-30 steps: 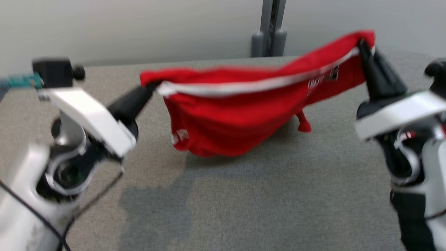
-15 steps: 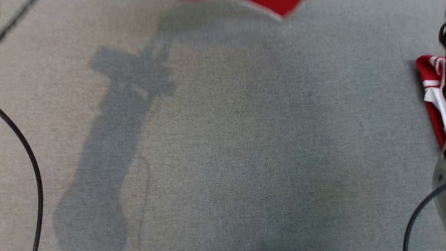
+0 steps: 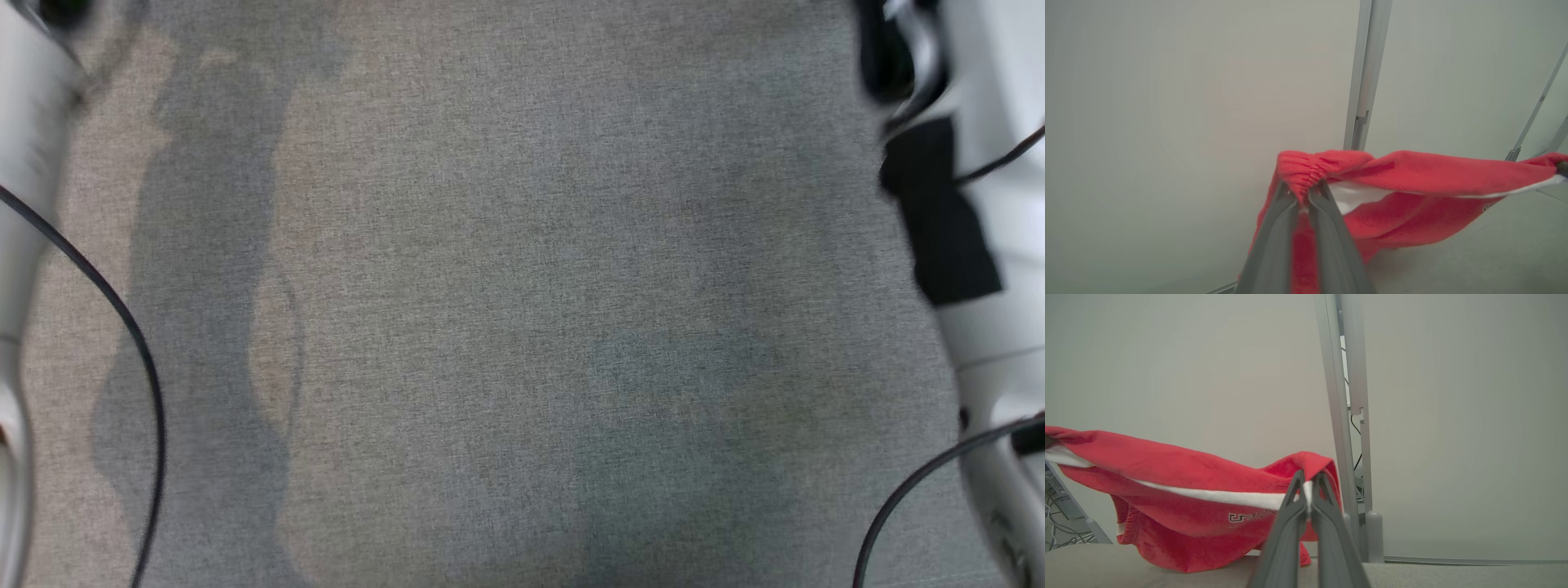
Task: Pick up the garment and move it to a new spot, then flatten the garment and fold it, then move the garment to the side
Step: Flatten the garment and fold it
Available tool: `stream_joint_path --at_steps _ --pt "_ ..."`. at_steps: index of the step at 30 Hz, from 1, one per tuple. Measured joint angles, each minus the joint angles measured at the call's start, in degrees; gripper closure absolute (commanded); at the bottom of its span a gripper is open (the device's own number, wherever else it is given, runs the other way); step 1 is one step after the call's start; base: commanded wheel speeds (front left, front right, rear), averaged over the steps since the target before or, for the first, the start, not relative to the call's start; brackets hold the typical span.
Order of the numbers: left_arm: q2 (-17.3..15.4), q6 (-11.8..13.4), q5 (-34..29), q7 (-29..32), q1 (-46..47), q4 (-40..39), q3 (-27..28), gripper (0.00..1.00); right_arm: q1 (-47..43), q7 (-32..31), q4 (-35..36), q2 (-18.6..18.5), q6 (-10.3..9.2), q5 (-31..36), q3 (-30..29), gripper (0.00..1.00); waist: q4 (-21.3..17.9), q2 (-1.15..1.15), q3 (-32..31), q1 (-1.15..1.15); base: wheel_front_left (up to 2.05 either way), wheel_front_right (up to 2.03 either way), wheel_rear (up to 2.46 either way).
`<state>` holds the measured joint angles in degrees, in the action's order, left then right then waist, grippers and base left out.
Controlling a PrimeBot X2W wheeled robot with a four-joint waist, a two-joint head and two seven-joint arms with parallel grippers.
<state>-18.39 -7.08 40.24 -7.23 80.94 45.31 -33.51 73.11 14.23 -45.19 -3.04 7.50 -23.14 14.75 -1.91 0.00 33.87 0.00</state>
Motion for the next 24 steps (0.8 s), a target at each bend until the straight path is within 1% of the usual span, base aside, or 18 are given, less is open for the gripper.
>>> stream_joint_path --at_steps 4,6,7,8,9,11,12,15,19,24 --pt "-0.38 -0.27 -1.66 -0.52 -5.26 3.31 -6.91 1.0 -4.9 0.51 -2.9 0.21 0.0 -1.92 4.39 1.0 0.29 0.0 -0.52 0.0 0.0 0.0 0.0" --pt "-0.38 -0.36 -0.63 0.37 -7.89 3.76 -9.62 1.0 -7.22 0.64 -4.08 0.19 0.0 -2.94 6.26 1.0 0.64 0.0 -1.11 0.0 0.0 0.0 0.0" --pt "-0.42 -0.36 0.43 1.47 -9.48 4.0 -10.93 1.0 -8.37 0.69 -4.68 0.09 0.0 -3.08 7.43 1.0 0.83 0.0 -1.5 0.0 0.0 0.0 0.0" --pt "-1.53 -0.36 3.24 5.97 -14.78 3.55 -16.42 1.0 -11.57 0.76 -7.79 -0.19 0.0 -4.14 10.0 1.0 1.29 0.0 -3.14 0.0 0.0 0.0 0.0" --pt "-3.18 -0.4 4.38 7.32 -16.49 3.08 -19.15 1.0 -12.58 0.76 -9.56 -0.36 0.0 -5.45 10.82 1.0 1.48 0.0 -4.31 0.0 0.0 0.0 0.0" --pt "-4.46 -0.4 5.04 7.2 -17.11 2.7 -20.98 1.0 -12.74 0.76 -11.12 -0.49 0.0 -6.01 11.98 1.0 1.66 0.0 -5.42 0.0 0.0 0.0 0.0" --pt "-4.77 -0.4 5.89 6.82 -18.45 2.67 -22.45 1.0 -13.27 0.77 -12.32 -0.52 0.0 -6.54 13.49 1.0 1.76 0.0 -6.57 0.0 0.0 0.0 0.0" --pt "-4.93 -0.41 6.2 5.73 -19.89 3.54 -25.4 1.0 -14.31 0.31 -14.08 -1.34 0.0 -7.46 16.58 1.0 1.85 0.0 -8.86 0.0 0.0 0.0 0.0" --pt "-4.56 -0.41 5.82 4.37 -21.25 5.06 -27.66 1.0 -15.72 -1.58 -15.01 -2.08 0.01 -9.71 19.15 1.0 1.75 0.0 -11.14 0.0 0.0 0.0 0.0" --pt "-3.79 -0.42 6.68 3.14 -23.63 6.35 -29.75 1.0 -18.28 -5.97 -15.33 -3.56 0.01 -12.84 22.71 1.0 1.41 0.0 -14.04 0.0 0.0 0.0 0.0"
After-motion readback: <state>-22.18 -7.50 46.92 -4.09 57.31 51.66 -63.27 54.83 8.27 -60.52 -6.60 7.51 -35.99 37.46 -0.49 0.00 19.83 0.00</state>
